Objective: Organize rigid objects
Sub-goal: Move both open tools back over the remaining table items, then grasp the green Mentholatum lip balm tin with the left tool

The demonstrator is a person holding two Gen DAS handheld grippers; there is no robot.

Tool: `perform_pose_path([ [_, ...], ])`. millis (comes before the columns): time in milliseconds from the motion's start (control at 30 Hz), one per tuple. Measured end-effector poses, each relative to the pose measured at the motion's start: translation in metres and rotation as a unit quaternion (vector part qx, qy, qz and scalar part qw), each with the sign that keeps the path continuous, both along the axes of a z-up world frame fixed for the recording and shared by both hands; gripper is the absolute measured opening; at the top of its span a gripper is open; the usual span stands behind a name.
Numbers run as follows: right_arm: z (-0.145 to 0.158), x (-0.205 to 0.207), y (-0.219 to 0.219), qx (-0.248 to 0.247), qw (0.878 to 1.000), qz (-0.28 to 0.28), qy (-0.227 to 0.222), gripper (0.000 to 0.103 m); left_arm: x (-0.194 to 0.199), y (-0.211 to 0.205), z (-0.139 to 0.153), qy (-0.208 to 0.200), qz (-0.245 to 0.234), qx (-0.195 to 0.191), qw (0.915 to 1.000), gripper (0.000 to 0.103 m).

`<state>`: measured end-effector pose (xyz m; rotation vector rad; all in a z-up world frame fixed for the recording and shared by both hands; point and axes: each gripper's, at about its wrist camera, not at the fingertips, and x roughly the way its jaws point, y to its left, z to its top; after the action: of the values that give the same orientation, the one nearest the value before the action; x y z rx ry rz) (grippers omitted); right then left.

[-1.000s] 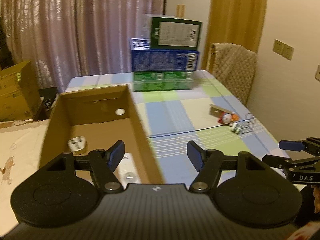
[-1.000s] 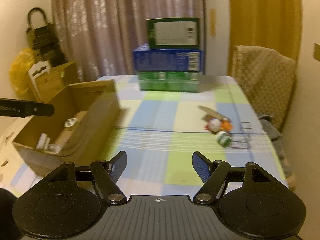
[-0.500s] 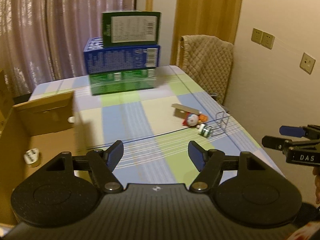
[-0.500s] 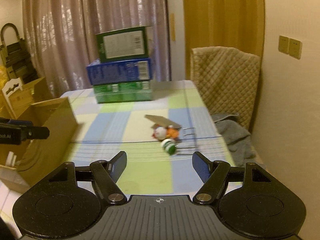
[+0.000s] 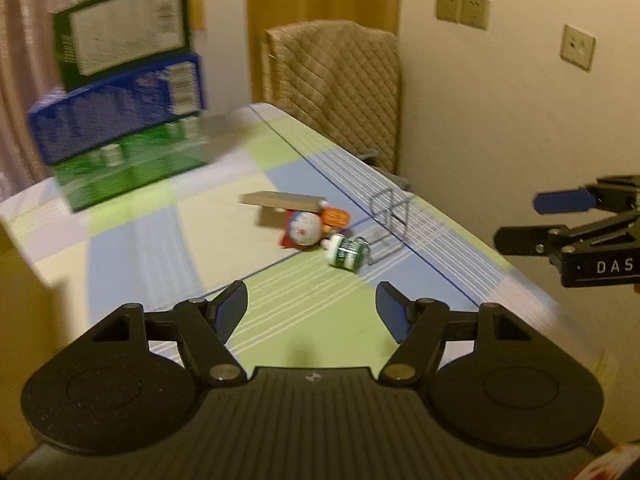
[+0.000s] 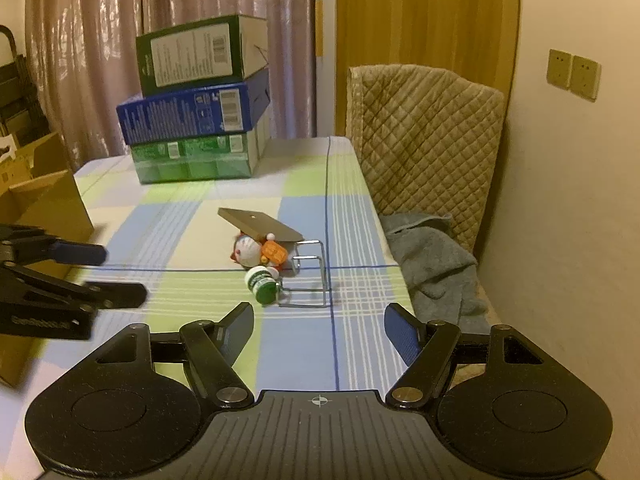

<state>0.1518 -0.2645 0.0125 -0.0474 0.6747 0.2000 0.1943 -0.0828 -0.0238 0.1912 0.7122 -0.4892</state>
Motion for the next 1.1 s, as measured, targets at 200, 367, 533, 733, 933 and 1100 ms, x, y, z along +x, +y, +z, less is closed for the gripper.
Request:
perform_pose_path([
  [200, -0.027, 0.028, -0.002, 0.001, 1.000, 0.010, 0.011, 0.069, 0.034, -0.021, -0.034, 0.005, -0.031, 0.000, 0.9995, 0.058],
  [367, -0.048, 0.050, -0.001, 0.001, 1.000, 0.003, 0.017, 0.069, 0.058, -0.033, -0.051, 0.008, -0.044, -0.001, 0.9990, 0.056],
  [533, -0.064, 0.067, -0.001, 0.002, 1.000, -0.007, 0.021, 0.069, 0.077, -0.044, -0.066, 0.011, -0.060, 0.001, 0.9981, 0.050],
  [733, -0.076, 0.076, -0.005, 0.002, 0.999, -0.017, 0.033, 0.069, 0.095, -0.053, -0.079, 0.004, -0.078, 0.009, 0.9969, 0.046],
  [933, -0.080, 0.080, -0.005, 0.005, 0.999, -0.012, 0.039, 0.069, 0.104, -0.055, -0.085, 0.025, -0.078, -0.001, 0.9966, 0.027],
  [1100, -0.083, 0.084, 0.006, 0.006, 0.999, 0.002, 0.034, 0.069, 0.091, -0.033, -0.077, 0.025, -0.027, 0.003, 0.9993, 0.026],
])
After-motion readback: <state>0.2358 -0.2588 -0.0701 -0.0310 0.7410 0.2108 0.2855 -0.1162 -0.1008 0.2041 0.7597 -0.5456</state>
